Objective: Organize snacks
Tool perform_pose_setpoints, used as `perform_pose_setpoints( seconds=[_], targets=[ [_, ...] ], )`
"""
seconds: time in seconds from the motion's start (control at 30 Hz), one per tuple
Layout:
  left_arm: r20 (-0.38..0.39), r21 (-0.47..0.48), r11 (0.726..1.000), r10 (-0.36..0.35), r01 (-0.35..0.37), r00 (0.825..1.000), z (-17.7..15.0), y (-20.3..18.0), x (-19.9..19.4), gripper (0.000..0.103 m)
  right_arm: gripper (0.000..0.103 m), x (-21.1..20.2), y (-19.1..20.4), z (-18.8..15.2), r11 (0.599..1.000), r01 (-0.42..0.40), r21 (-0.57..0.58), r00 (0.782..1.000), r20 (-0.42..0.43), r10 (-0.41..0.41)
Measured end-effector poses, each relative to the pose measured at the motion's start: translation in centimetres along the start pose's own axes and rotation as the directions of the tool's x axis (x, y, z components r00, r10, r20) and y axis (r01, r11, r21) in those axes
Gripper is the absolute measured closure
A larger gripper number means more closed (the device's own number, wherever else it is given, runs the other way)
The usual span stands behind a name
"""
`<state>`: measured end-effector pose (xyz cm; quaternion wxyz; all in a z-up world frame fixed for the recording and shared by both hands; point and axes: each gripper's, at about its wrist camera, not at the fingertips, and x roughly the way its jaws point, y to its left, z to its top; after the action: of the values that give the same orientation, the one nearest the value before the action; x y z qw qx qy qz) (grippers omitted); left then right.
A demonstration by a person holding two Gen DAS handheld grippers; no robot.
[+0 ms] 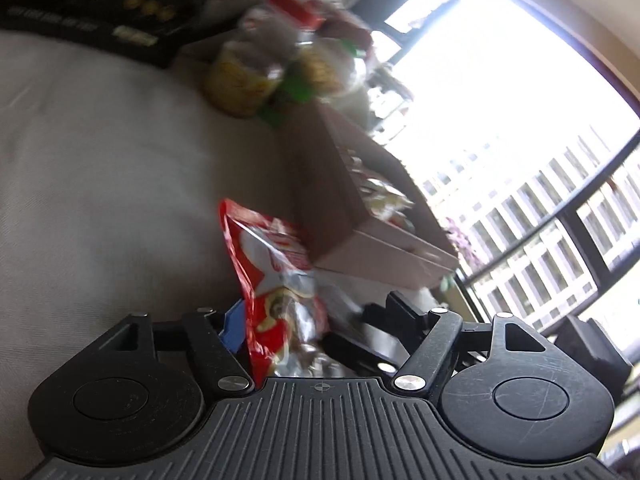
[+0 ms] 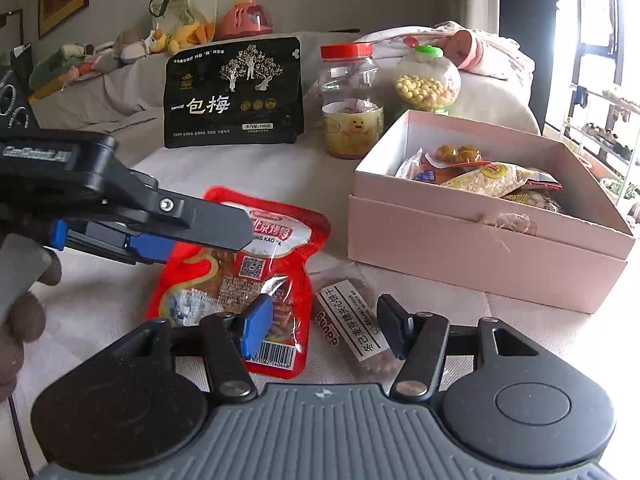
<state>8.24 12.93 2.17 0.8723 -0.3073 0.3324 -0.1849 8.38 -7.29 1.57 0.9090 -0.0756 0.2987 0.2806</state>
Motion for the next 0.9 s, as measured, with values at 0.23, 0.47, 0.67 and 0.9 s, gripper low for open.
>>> perform_pose_setpoints(
  seconds=[0.23, 0.47, 0.67, 0.9],
  targets=[
    [0.003, -0.031, 0.997, 0.074, -0.073, 0.997, 0.4, 0.5, 2.4, 0.028, 0.044, -0.1, -0.1, 0.0, 1.0, -0.008, 0.005, 1.0, 0.002, 0.008],
    [-0.003, 0.034, 0.984, 0.172, -0.172, 0.985, 0.3, -1.4, 2.7, 0.04, 0.042, -0.4, 0.2, -0.1, 1.0, -0.001, -0.012, 1.0, 0.001, 0.001],
    [0.029, 0.076, 0.967, 0.241, -0.242, 0.97, -0.2, -2.9, 0.4, 0.075, 0.023, -3.1, 0.1, -0.8, 0.995, 0.036, -0.095, 0.999, 0.036, -0.033],
    [0.052, 0.136, 0.954, 0.263, -0.268, 0.963, -1.8, -4.9, -2.1, 0.079, 0.022, -4.2, -1.8, -0.7, 0.996, 0.068, -0.064, 0.998, 0.009, -0.068]
  ],
)
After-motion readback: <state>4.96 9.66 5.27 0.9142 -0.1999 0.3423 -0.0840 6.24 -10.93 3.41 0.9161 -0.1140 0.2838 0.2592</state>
